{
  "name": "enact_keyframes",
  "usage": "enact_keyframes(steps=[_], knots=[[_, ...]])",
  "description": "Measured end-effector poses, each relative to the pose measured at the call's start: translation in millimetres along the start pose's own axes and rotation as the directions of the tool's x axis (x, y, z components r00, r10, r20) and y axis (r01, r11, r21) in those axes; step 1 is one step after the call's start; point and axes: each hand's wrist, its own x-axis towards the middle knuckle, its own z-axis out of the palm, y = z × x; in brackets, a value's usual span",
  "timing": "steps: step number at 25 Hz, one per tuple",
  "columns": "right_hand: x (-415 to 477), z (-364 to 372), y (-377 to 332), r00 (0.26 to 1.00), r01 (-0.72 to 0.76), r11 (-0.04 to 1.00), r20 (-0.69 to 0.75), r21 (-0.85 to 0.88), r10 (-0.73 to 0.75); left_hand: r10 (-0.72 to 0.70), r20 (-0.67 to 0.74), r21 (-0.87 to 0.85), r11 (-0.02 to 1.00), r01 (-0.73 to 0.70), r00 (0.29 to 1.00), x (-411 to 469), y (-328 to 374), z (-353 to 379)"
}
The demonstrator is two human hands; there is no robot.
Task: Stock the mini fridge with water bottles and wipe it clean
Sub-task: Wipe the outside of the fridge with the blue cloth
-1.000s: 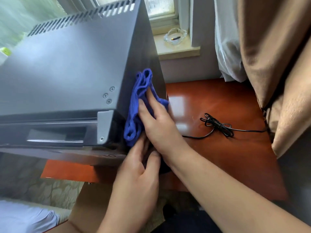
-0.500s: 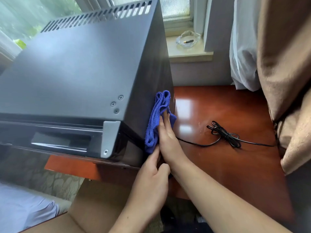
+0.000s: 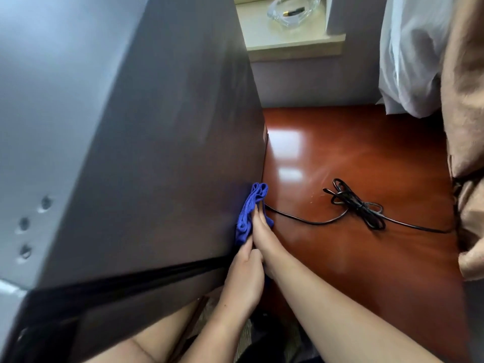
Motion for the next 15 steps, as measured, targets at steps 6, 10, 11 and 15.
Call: enact_keyframes(steps=[6, 10, 11, 15], knots=[[40, -5, -11, 1.0, -0.029, 0.999, 0.014, 0.026, 0.028, -0.021, -0.136, -0.004, 1.0, 0.02, 0.99, 24, 25, 15], [56, -4, -49, 0.996, 0.085, 0.995, 0.003, 0.046, -0.085, 0.07, -0.195, 0.004, 0.998, -0.07, 0.978, 36, 56, 14], [58, -1, -67, 0.99, 0.138, 0.99, -0.008, 0.043, -0.138, 0.093, -0.214, 0.006, 0.996, -0.094, 0.972, 40, 67, 13], [71, 6, -141, 0.96, 0.281, 0.958, -0.026, 0.059, -0.28, 0.174, -0.263, -0.105, 0.973, -0.208, 0.949, 59, 120, 11]])
